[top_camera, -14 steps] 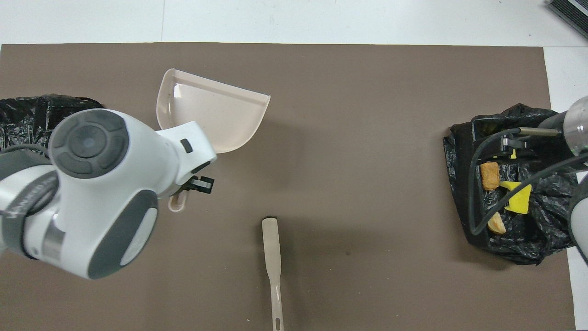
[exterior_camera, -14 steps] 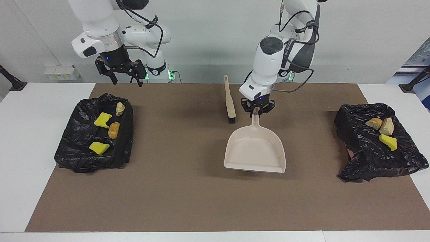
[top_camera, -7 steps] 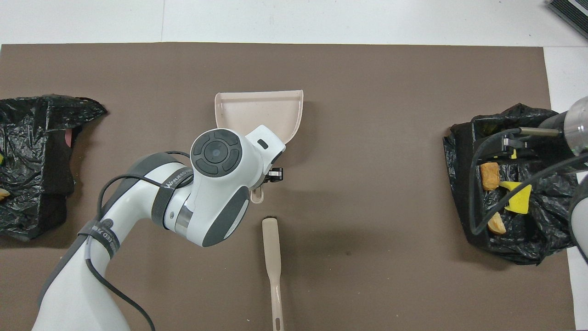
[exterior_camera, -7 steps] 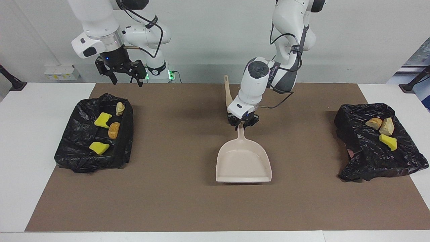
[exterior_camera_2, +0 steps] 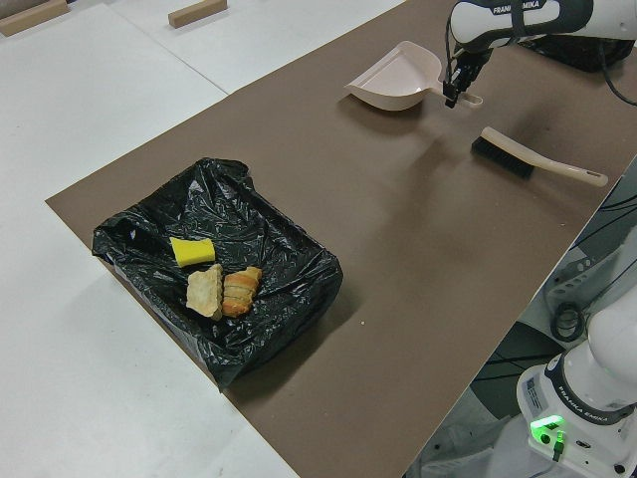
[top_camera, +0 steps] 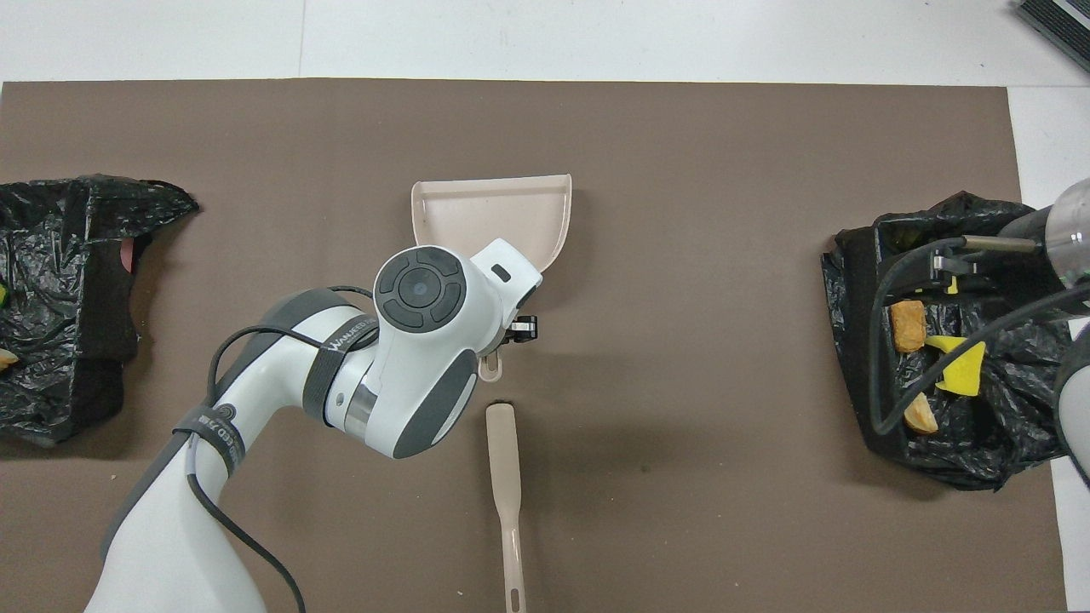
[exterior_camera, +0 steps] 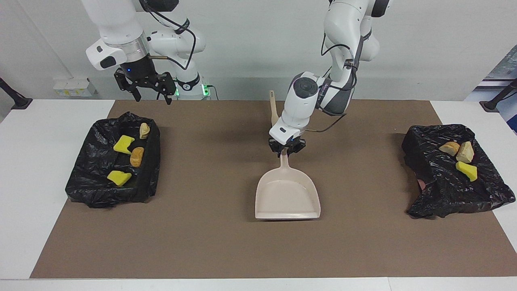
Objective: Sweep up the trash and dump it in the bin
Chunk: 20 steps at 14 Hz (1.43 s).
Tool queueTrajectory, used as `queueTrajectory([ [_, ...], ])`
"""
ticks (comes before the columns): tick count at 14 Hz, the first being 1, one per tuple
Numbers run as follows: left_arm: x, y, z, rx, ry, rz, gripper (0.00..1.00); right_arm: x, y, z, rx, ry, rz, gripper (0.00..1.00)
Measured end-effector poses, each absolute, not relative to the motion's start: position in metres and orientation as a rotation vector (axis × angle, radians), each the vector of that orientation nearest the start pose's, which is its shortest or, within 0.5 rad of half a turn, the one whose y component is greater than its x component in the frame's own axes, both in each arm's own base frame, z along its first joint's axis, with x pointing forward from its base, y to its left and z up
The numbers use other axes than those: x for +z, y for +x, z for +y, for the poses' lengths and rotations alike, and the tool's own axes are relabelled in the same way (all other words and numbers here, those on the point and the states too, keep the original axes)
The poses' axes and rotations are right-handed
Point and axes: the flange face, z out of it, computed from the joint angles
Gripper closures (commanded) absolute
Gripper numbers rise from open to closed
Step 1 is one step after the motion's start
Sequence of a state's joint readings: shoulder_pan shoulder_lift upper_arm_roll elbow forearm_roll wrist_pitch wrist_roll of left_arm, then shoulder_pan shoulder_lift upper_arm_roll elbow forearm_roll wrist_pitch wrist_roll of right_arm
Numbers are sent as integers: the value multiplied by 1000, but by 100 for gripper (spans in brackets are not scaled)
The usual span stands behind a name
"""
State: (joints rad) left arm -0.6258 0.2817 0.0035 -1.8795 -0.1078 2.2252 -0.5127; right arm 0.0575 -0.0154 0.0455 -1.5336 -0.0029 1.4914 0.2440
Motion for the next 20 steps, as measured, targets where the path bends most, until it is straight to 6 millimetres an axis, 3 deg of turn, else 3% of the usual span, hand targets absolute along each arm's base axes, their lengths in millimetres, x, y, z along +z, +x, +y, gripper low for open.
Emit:
queueTrajectory([
  [1,364,507,-369,-18,-3250,75,54,643,539,56,41,-3142,222,0],
  [2,359,506,-371,-20,-3250,79,1,643,539,56,41,-3142,222,0],
  [4,353,507,-373,-27,-3252,82,0,643,539,56,41,-3142,222,0],
  [7,363,514,-368,-57,-3259,60,0,643,539,56,42,-3142,222,0],
  [10,387,533,-341,-76,-3260,-20,0,643,539,56,42,-3142,222,0],
  [13,415,562,-296,-74,-3255,-72,0,643,539,56,42,-3142,222,0],
  [16,439,593,-228,-116,-3255,-27,0,643,539,55,42,-3142,223,0],
  [20,469,613,-144,-96,-3242,65,0,643,539,55,42,-3142,224,0],
])
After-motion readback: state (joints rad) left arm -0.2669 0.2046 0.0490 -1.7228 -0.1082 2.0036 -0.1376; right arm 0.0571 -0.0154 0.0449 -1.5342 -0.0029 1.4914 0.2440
